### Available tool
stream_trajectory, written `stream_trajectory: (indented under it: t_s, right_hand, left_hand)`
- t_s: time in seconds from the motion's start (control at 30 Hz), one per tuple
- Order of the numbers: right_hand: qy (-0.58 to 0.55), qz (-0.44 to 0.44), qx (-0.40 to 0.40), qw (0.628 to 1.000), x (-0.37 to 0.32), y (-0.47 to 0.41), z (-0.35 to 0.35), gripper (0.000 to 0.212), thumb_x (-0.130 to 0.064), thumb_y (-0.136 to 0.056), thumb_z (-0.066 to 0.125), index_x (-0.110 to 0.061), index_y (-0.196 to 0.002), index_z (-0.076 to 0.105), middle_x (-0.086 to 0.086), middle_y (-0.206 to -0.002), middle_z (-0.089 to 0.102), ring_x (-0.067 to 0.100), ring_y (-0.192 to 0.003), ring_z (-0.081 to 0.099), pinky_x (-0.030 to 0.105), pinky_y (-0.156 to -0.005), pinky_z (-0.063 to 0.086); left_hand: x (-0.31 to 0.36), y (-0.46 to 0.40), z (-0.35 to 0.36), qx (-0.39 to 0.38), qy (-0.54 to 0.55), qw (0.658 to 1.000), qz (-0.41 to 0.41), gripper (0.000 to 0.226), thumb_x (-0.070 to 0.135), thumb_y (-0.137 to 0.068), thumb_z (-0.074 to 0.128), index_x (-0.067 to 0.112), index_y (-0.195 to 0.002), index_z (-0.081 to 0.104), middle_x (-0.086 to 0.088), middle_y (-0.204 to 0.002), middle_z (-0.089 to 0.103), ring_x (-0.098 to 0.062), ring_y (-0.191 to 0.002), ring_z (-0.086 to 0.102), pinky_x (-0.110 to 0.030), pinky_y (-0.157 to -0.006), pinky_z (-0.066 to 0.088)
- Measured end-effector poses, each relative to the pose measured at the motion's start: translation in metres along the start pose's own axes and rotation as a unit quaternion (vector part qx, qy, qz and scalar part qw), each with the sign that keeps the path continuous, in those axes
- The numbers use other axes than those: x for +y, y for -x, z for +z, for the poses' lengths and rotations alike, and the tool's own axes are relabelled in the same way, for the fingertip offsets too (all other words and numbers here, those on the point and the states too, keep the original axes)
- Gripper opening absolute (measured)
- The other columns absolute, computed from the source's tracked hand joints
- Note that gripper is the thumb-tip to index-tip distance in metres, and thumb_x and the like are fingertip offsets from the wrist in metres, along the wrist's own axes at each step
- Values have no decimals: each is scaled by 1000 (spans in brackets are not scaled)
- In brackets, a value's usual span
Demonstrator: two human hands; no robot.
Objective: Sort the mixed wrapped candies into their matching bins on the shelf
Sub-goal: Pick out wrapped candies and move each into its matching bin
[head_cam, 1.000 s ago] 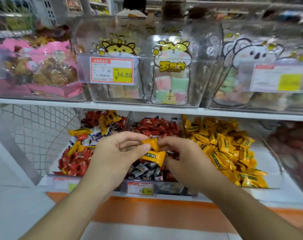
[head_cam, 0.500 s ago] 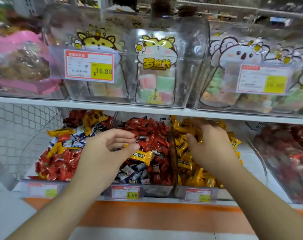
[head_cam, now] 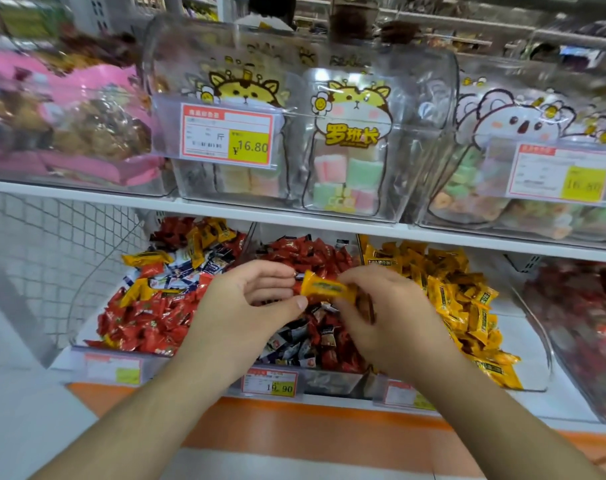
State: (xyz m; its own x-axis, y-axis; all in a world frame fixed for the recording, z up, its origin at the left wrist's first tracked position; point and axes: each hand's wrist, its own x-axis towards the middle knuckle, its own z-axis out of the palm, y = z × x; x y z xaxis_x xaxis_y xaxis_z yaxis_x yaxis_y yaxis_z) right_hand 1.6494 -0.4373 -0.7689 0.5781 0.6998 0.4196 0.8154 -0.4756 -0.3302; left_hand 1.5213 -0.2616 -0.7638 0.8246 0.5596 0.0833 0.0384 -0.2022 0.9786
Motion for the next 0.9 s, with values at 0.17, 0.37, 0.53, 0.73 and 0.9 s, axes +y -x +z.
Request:
stream_trajectory:
  t_s: [0.17,0.37,0.53,0.73,0.9]
  right_hand:
    - [105,231,61,965,43,-11,-17,44,-47,-94,59,-16,-123,70,10,-100,71,34,-101,62,40,-83,55]
    - [94,250,3,964,27,-13,-10,53,-39,-94,65,-14,-140,56,17,-123,63,38,-123,52,46,-100,50]
    - [41,154,-17,987,-5,-8,6,42,-33,-96,68,-18,-134,60,0,-125,56,21,-119,52,25,-91,38]
    - [0,75,-40,996,-22,-6,24,38,-27,-93,70,-18,-130,64,-7,-131,59,14,-126,53,20,-105,33]
    - [-2,72,-27,997,-24,-11,28,35,-28,-94,69,-21,-127,64,-12,-126,59,10,-124,53,19,-103,34]
  left_hand:
    - [-2,1,-8,-10,-47,999,-7,28,17,-83,85,33,-103,74,21,-100,75,4,-95,71,-28,-91,57]
    - [-7,-4,-25,14,-101,995,22,21,15,-90,77,35,-98,74,18,-97,73,4,-93,68,-23,-89,57]
    - [-17,-23,-52,72,-176,980,48,18,14,-93,71,31,-101,70,15,-96,70,5,-89,63,-4,-75,48]
    - [-46,-62,-88,110,-293,949,43,28,20,-92,73,27,-118,67,11,-103,67,-7,-95,65,-17,-76,47]
    - [-55,-105,-98,101,-347,930,63,45,25,-93,73,26,-136,62,1,-120,64,-22,-105,64,-25,-81,46]
